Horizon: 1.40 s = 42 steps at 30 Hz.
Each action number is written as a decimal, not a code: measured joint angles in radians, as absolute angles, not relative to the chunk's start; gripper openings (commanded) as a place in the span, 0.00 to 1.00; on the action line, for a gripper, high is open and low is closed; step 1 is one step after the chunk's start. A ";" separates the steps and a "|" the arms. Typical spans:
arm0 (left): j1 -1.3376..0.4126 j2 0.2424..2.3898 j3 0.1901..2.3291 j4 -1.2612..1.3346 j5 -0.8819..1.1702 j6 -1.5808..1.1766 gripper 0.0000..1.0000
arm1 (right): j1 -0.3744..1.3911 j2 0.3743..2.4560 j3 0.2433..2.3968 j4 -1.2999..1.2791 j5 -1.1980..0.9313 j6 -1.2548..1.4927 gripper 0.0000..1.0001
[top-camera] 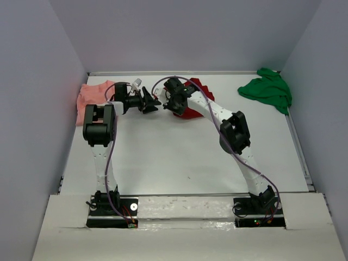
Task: Fold and stack the t-shirts
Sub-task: Neatly place the folded tshirt to the corner
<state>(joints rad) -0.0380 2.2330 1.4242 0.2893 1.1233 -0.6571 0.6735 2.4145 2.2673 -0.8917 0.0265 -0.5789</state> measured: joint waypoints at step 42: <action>-0.178 2.386 1.380 0.804 0.944 -1.246 0.73 | 0.673 2.402 2.265 -0.881 0.078 -0.590 0.00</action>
